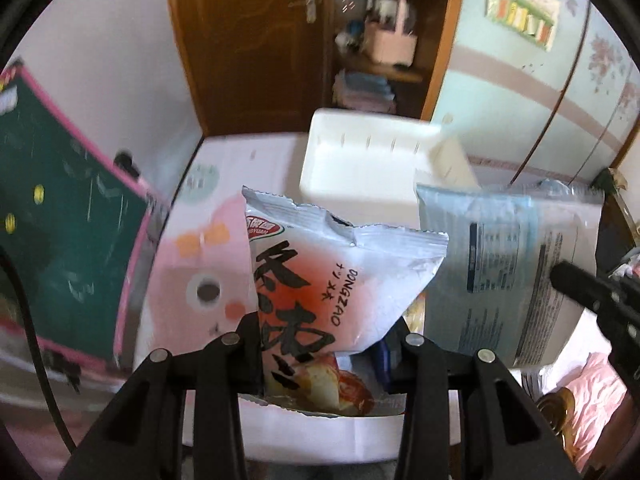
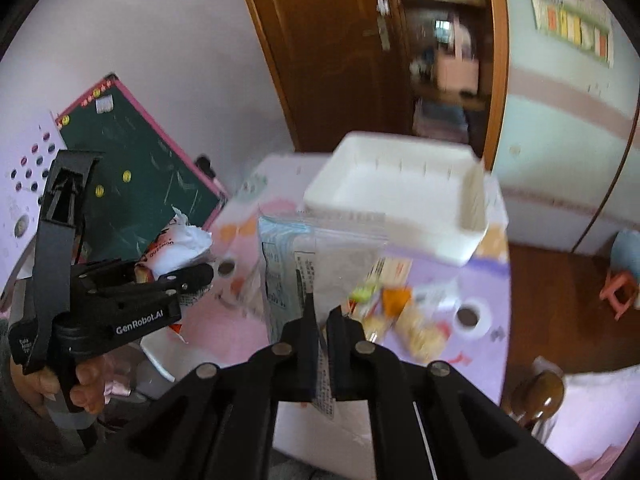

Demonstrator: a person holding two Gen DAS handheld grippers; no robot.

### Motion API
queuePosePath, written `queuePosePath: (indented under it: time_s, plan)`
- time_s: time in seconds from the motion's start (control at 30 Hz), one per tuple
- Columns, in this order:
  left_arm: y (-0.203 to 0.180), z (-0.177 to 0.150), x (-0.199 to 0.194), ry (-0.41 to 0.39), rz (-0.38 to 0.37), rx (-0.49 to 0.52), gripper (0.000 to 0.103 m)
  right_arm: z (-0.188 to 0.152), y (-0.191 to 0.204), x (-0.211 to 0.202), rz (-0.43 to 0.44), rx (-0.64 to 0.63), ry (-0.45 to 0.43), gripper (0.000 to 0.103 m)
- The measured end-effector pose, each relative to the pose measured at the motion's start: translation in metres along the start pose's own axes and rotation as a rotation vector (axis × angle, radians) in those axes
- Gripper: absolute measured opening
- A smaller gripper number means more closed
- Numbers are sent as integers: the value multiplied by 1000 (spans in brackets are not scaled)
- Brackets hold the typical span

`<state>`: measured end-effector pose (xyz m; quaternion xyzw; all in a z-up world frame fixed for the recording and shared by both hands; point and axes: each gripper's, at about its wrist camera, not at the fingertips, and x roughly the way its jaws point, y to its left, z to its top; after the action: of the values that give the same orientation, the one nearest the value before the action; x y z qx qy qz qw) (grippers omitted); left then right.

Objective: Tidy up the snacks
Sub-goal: 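Carry both packets over the white tray and open both tools to drop them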

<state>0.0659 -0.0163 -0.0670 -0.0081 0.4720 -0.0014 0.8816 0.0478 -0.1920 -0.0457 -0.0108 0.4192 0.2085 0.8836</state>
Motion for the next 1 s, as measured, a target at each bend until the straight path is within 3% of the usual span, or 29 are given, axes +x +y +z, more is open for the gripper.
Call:
queuePosePath:
  time_s: [0.23, 0.47, 0.7, 1.0]
  plan:
    - [-10, 82, 13, -56, -18, 58, 38, 81, -25, 6, -119, 10, -94, 3]
    - [-35, 155, 70, -46, -41, 106, 38, 148, -63, 56, -225, 93, -92, 3]
    - [-54, 193, 144, 1, -60, 146, 38, 172, -94, 126, -269, 133, -8, 3]
    - [-62, 212, 230, 88, -75, 158, 38, 172, -113, 203, -264, 177, 109, 4]
